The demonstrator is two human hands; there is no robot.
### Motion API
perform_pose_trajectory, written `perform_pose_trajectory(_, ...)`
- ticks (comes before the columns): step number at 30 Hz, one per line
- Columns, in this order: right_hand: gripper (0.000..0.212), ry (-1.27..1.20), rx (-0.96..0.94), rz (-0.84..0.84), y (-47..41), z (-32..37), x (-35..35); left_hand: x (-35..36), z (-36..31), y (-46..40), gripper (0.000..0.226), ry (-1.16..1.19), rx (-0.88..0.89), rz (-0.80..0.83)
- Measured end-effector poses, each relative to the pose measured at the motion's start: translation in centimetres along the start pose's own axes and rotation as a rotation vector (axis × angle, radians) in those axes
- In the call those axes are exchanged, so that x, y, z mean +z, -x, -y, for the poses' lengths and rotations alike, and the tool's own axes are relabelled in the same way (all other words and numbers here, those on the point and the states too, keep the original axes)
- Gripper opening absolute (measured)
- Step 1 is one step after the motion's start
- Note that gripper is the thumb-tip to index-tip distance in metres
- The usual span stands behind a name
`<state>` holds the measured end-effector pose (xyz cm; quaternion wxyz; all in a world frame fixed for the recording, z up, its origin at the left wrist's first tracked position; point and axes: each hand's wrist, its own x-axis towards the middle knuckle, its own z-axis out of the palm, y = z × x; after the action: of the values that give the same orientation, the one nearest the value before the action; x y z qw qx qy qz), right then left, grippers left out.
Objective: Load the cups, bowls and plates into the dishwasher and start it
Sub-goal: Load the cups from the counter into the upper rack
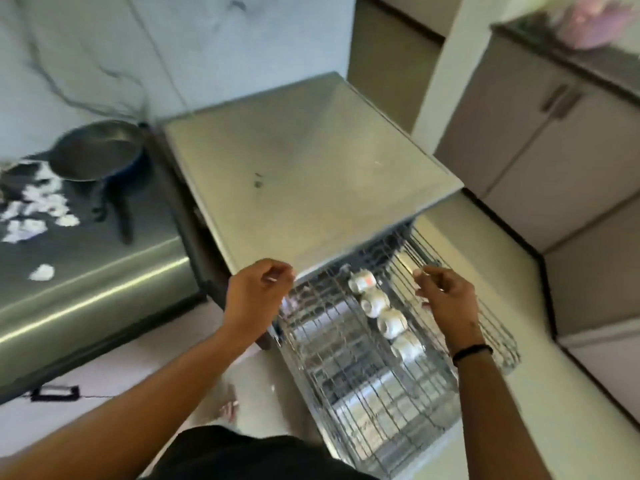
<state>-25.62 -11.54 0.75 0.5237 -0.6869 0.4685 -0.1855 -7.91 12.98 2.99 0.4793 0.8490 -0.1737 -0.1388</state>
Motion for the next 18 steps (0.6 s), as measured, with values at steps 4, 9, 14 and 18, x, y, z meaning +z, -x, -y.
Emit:
perform_pose_trajectory(4,0.017,-0.029,-0.125,0.073,-0.4,6.8,7.2,-10.5,4.8,-1.4,0.008,-0.014,-0.072,-0.213)
perform_pose_trajectory(9,0.013,-0.007,-0.197,0.254,1.8,14.3,21.7,-24.2,12.9,-0.7,0.006,0.008,-0.168,-0.45)
perform_pose_trajectory(14,0.02,0.058,-0.346,0.428,6.5,19.8,37.6,-34.6,21.1,0.8,0.008,0.008,-0.254,-0.616)
perform_pose_trajectory(18,0.025,0.096,-0.389,0.592,11.2,23.1,47.5,-40.8,25.2,2.7,0.004,0.013,-0.339,-0.742)
